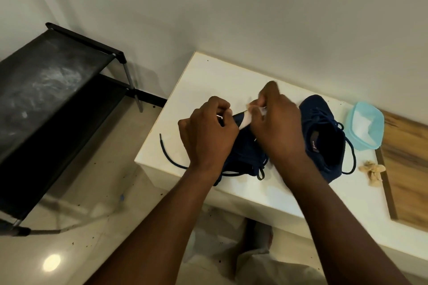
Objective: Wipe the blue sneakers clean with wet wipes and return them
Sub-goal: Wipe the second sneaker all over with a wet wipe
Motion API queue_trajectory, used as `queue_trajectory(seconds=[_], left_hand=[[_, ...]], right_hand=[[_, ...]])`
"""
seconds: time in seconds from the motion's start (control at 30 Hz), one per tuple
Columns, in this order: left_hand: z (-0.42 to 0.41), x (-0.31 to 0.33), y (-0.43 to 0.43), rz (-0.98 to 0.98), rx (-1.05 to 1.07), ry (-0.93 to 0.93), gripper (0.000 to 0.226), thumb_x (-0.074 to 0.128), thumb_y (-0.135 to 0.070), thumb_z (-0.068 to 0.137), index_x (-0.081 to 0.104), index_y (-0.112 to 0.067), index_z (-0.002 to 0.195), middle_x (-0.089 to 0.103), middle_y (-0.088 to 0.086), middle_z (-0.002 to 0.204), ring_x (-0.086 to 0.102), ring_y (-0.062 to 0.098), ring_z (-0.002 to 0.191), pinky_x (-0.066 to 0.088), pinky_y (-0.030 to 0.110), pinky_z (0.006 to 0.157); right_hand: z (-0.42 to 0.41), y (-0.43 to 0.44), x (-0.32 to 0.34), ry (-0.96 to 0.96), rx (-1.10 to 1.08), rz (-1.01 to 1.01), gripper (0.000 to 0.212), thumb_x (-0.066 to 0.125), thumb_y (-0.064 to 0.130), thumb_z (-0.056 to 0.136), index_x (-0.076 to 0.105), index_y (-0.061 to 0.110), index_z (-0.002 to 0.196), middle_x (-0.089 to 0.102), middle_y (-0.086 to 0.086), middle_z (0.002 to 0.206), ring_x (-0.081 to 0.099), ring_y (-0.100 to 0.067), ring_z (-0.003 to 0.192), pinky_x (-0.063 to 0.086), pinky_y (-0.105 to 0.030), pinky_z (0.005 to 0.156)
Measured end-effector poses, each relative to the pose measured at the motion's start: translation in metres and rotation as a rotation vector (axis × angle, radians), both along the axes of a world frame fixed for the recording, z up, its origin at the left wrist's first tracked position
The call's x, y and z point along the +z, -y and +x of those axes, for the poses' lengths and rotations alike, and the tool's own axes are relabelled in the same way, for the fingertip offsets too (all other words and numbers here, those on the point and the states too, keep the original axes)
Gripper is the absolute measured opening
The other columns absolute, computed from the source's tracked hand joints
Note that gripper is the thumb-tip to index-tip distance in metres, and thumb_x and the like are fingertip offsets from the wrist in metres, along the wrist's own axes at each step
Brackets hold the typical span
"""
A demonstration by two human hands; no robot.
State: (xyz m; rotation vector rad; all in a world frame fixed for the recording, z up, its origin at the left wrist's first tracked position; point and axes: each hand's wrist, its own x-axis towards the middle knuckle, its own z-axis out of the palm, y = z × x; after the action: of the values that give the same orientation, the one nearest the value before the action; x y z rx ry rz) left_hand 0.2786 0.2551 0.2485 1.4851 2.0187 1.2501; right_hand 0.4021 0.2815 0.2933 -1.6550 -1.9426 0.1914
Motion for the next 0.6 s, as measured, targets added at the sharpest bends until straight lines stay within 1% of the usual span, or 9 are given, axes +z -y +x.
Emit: queue_trajectory(seconds=[0.1, 0.2, 0.27, 0.3, 0.37, 0.43, 0.5, 0.57, 0.6], left_hand=[[0.0, -0.001, 0.0, -0.006, 0.0, 0.018, 0.006, 0.064, -0.034, 0.094, 0.064, -0.034, 0.1, 0.07, -0.016, 0.091, 0.064, 0.006, 0.084, 0.029, 0.028, 0.088], [0.001, 0.0, 0.0, 0.005, -0.001, 0.022, 0.005, 0.064, -0.032, 0.093, 0.064, -0.033, 0.098, 0.069, -0.016, 0.088, 0.064, 0.007, 0.083, 0.028, 0.028, 0.086], [0.0, 0.001, -0.001, 0.001, 0.003, 0.017, 0.005, 0.064, -0.031, 0.093, 0.064, -0.033, 0.098, 0.069, -0.016, 0.088, 0.064, 0.007, 0.082, 0.028, 0.028, 0.086], [0.0, 0.001, -0.001, -0.005, 0.005, 0.014, 0.006, 0.064, -0.031, 0.093, 0.064, -0.033, 0.099, 0.069, -0.016, 0.088, 0.064, 0.007, 0.083, 0.028, 0.028, 0.086], [0.0, 0.0, -0.001, -0.01, 0.005, 0.018, 0.007, 0.064, -0.032, 0.094, 0.064, -0.034, 0.1, 0.07, -0.016, 0.091, 0.064, 0.007, 0.085, 0.029, 0.028, 0.087], [-0.001, 0.0, 0.0, -0.01, -0.001, 0.031, 0.006, 0.064, -0.032, 0.094, 0.064, -0.034, 0.1, 0.07, -0.016, 0.091, 0.064, 0.006, 0.085, 0.028, 0.028, 0.088], [-0.001, 0.001, 0.0, -0.008, -0.003, 0.044, 0.005, 0.064, -0.031, 0.094, 0.064, -0.033, 0.098, 0.07, -0.016, 0.089, 0.064, 0.006, 0.084, 0.028, 0.028, 0.087], [-0.001, 0.002, 0.0, -0.011, -0.002, 0.059, 0.004, 0.065, -0.031, 0.093, 0.064, -0.033, 0.098, 0.069, -0.016, 0.088, 0.063, 0.006, 0.083, 0.03, 0.03, 0.086], [-0.001, 0.003, 0.0, -0.014, 0.001, 0.061, 0.004, 0.065, -0.031, 0.093, 0.065, -0.032, 0.098, 0.069, -0.016, 0.088, 0.063, 0.006, 0.082, 0.032, 0.03, 0.087]], right_hand=[[-0.017, 0.016, -0.007, -0.025, 0.11, -0.086, 0.015, 0.057, 0.018, 0.095, 0.043, 0.018, 0.089, 0.061, -0.003, 0.076, 0.058, -0.022, 0.069, 0.05, -0.043, 0.06], [0.009, -0.001, 0.0, -0.036, 0.007, 0.009, 0.021, 0.059, 0.014, 0.09, 0.04, 0.022, 0.087, 0.061, 0.0, 0.074, 0.059, -0.022, 0.067, 0.051, -0.044, 0.063], [0.018, -0.004, 0.003, -0.024, -0.06, 0.049, 0.018, 0.058, 0.014, 0.09, 0.041, 0.02, 0.089, 0.059, -0.001, 0.073, 0.058, -0.023, 0.066, 0.05, -0.045, 0.064], [0.012, 0.001, 0.001, -0.006, -0.048, 0.048, 0.017, 0.057, 0.013, 0.09, 0.042, 0.02, 0.089, 0.058, -0.001, 0.074, 0.057, -0.022, 0.066, 0.05, -0.044, 0.063], [-0.009, 0.017, -0.007, -0.026, 0.065, -0.017, 0.021, 0.057, 0.011, 0.091, 0.041, 0.022, 0.085, 0.059, 0.001, 0.074, 0.055, -0.018, 0.067, 0.046, -0.036, 0.058], [-0.011, 0.022, -0.009, -0.038, 0.126, -0.046, 0.023, 0.059, 0.011, 0.091, 0.04, 0.023, 0.084, 0.058, 0.003, 0.073, 0.054, -0.015, 0.064, 0.042, -0.032, 0.055], [0.008, 0.009, -0.003, -0.027, 0.041, -0.01, 0.022, 0.061, 0.012, 0.09, 0.042, 0.022, 0.084, 0.057, 0.006, 0.072, 0.054, -0.014, 0.064, 0.045, -0.035, 0.057], [0.028, 0.0, 0.005, -0.028, -0.079, 0.047, 0.017, 0.061, 0.014, 0.089, 0.045, 0.02, 0.086, 0.057, 0.004, 0.073, 0.054, -0.017, 0.064, 0.046, -0.038, 0.059], [0.028, 0.002, 0.004, -0.035, -0.099, 0.058, 0.016, 0.06, 0.013, 0.089, 0.045, 0.02, 0.086, 0.057, 0.003, 0.073, 0.054, -0.017, 0.065, 0.044, -0.037, 0.059]])
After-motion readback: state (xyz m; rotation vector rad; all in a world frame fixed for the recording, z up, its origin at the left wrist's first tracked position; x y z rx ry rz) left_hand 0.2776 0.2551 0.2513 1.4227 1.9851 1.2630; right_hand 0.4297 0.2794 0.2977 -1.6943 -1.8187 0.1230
